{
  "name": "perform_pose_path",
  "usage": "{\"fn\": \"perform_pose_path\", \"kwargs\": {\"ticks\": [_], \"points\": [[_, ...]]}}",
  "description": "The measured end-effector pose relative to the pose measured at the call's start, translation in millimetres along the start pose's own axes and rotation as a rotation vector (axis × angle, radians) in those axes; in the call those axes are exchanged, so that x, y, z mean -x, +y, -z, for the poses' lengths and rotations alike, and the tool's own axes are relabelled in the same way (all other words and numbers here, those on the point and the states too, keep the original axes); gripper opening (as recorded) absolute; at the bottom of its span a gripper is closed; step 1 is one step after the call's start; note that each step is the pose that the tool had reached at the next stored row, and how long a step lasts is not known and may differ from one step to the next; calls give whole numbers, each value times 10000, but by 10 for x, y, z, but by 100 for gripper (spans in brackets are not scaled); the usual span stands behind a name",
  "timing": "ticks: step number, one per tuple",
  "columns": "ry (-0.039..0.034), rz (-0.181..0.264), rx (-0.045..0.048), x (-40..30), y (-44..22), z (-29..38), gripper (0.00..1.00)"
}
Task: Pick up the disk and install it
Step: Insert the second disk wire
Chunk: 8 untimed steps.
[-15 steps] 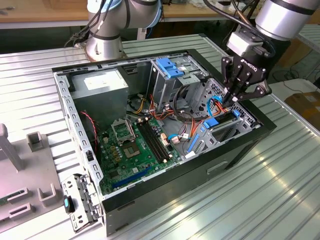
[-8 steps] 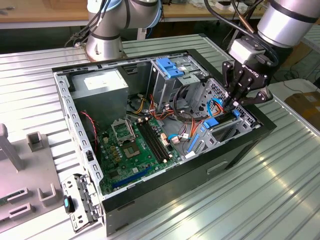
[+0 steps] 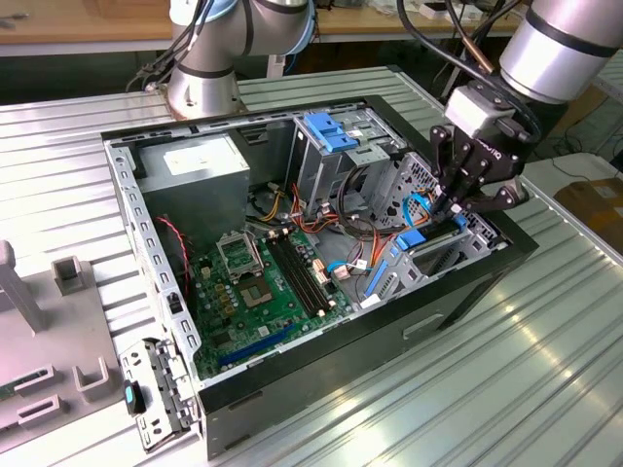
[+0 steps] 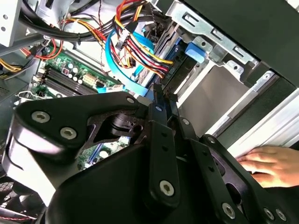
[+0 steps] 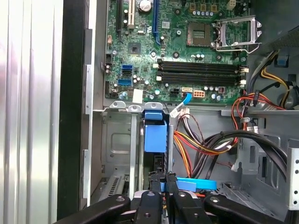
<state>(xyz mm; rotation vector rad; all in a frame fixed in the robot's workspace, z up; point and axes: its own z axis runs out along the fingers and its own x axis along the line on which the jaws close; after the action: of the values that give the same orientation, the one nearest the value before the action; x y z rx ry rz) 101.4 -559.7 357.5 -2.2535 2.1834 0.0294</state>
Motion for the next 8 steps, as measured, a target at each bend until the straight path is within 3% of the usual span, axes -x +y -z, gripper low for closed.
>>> {"fn": "perform_pose_path", "kwargs": {"ticks": [1, 2, 3, 8], "points": [[-38, 15, -28, 0, 0, -1, 16], [-91, 39, -173, 0, 2, -2, 16], [-94, 49, -216, -1, 3, -3, 16], [-95, 60, -224, -7, 12, -15, 16]]}}
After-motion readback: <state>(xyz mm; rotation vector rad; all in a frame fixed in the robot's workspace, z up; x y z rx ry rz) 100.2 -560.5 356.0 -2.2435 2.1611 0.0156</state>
